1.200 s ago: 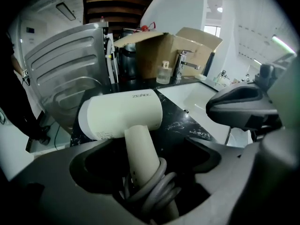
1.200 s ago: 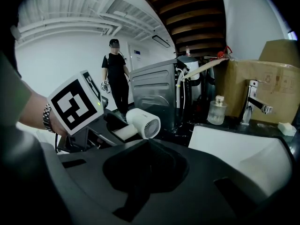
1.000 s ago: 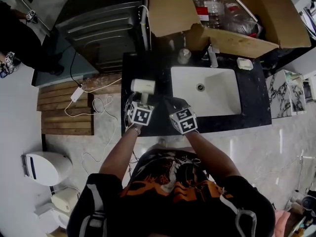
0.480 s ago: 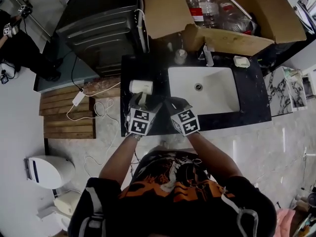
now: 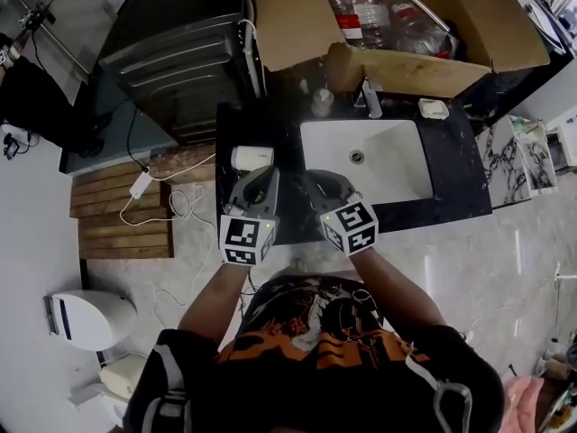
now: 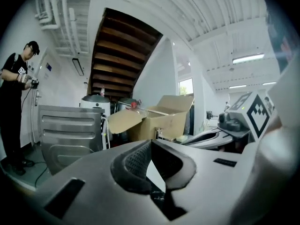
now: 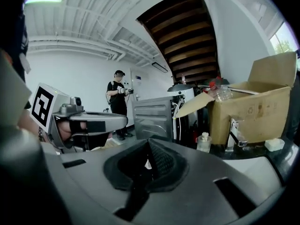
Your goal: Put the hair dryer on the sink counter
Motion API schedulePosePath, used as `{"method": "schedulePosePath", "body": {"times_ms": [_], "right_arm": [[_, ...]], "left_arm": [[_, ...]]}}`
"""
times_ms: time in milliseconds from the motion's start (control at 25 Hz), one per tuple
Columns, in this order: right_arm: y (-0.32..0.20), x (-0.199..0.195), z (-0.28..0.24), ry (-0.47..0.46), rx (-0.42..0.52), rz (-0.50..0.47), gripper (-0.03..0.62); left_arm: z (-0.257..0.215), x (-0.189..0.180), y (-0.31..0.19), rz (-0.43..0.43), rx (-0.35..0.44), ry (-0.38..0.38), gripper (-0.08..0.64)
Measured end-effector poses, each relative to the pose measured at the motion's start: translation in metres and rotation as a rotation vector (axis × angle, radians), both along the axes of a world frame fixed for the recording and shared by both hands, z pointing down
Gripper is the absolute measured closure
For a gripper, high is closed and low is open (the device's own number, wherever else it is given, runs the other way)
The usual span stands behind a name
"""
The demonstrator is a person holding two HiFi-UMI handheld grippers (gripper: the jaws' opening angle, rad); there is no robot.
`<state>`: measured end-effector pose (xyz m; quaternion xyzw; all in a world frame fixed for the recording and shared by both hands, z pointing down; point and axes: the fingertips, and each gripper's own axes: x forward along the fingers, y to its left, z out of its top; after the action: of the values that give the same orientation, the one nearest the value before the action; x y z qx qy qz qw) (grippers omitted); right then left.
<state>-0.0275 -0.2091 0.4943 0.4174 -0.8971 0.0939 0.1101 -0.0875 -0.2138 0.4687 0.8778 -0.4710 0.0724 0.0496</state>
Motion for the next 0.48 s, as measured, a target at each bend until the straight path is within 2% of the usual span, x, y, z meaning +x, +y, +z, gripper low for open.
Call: {"method": "schedulePosePath", "body": {"times_ms": [120,480], "right_arm": [[0.008,0.0,-0.029,-0.016,0.061,-0.005,0.578],[0.041,0.002,-0.107,-0.076,0.228,-0.005,0.578]], "left_arm": [[-0.03,0.009,0.013,0.048,0.064,0.068,0.537],[-0.101,0.024,0.05,0.128,0.21,0.134,0.537]]}}
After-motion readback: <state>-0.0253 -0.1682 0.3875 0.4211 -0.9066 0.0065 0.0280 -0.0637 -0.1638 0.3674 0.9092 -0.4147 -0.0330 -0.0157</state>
